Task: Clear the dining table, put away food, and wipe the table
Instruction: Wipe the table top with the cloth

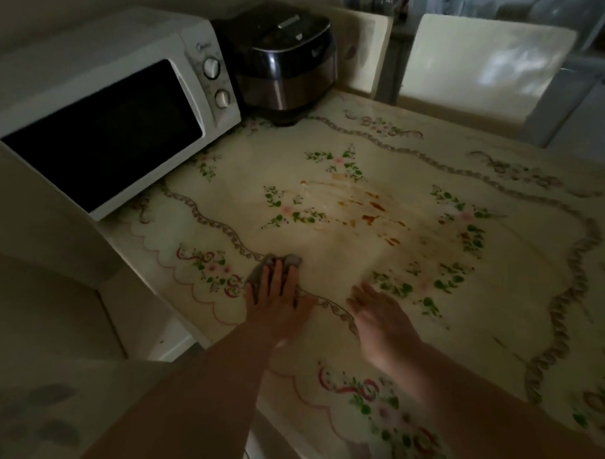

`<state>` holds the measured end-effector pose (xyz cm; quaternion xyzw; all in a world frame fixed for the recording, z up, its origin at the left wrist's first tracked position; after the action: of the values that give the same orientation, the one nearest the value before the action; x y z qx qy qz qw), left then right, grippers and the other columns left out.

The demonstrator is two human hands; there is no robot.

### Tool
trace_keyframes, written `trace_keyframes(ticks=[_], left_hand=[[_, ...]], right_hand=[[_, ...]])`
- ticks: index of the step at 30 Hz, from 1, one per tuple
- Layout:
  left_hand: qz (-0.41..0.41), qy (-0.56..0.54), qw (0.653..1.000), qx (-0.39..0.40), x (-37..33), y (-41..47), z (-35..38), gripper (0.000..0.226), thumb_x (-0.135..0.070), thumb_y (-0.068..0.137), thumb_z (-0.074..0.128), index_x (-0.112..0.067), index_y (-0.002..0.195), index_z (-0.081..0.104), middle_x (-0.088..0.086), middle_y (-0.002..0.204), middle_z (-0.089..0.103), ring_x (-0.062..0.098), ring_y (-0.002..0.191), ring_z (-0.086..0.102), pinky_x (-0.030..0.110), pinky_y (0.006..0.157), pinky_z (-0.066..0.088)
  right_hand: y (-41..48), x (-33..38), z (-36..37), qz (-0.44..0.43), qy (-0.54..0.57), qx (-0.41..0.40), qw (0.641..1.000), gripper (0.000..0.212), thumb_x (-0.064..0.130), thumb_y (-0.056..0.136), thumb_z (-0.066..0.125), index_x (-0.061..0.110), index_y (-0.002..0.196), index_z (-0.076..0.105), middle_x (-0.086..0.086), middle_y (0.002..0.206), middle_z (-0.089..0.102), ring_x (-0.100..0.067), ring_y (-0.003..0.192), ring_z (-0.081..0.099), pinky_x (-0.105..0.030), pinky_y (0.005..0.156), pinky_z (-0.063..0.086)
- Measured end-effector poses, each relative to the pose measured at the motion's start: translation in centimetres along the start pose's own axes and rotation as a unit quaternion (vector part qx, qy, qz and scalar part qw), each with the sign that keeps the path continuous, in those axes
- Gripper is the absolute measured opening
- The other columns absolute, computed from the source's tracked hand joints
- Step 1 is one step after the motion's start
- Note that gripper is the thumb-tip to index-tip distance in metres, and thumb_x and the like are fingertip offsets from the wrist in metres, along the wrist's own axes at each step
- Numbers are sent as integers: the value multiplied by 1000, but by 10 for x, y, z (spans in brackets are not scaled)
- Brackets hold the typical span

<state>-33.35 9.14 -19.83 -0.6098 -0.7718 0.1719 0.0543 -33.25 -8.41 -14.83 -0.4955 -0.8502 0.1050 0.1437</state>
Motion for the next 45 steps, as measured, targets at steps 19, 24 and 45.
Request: trace_keyframes(ticks=[19, 24, 45], left_hand=[[-58, -7, 998, -20, 64, 172, -66, 72, -55, 98, 15, -16, 151, -14, 3, 159, -21, 18, 145, -22, 44, 119, -9], [-28, -14, 999, -44, 53, 206, -79, 76, -54, 98, 18, -11, 151, -15, 5, 160, -16, 19, 147, -17, 43, 120, -8], [162, 47, 986, -6, -43, 211, -70, 76, -53, 98, 19, -10, 151, -16, 7, 160, -15, 19, 148, -13, 41, 119, -9]], right_hand=[[135, 7, -25, -21, 13, 33, 999, 71, 34, 85, 66, 7, 142, 35, -7, 148, 32, -23, 130, 44, -37, 103, 44], [139, -2, -25, -42, 27, 54, 997, 81, 29, 84, 68, 9, 149, 24, -6, 154, 24, -24, 134, 40, -40, 106, 42], [96, -49, -17, 14, 191, -205, 960, 58, -9, 71, 71, 18, 122, 63, 0, 131, 59, -12, 117, 60, -37, 89, 56]])
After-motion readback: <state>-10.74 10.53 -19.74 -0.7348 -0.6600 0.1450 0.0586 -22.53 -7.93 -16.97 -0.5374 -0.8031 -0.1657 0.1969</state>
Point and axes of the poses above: each hand's wrist, its own y-axis towards the middle knuckle, its own z-axis out of the palm, x = y × z, the point moved 2 cm from there along y, towards the middle knuckle
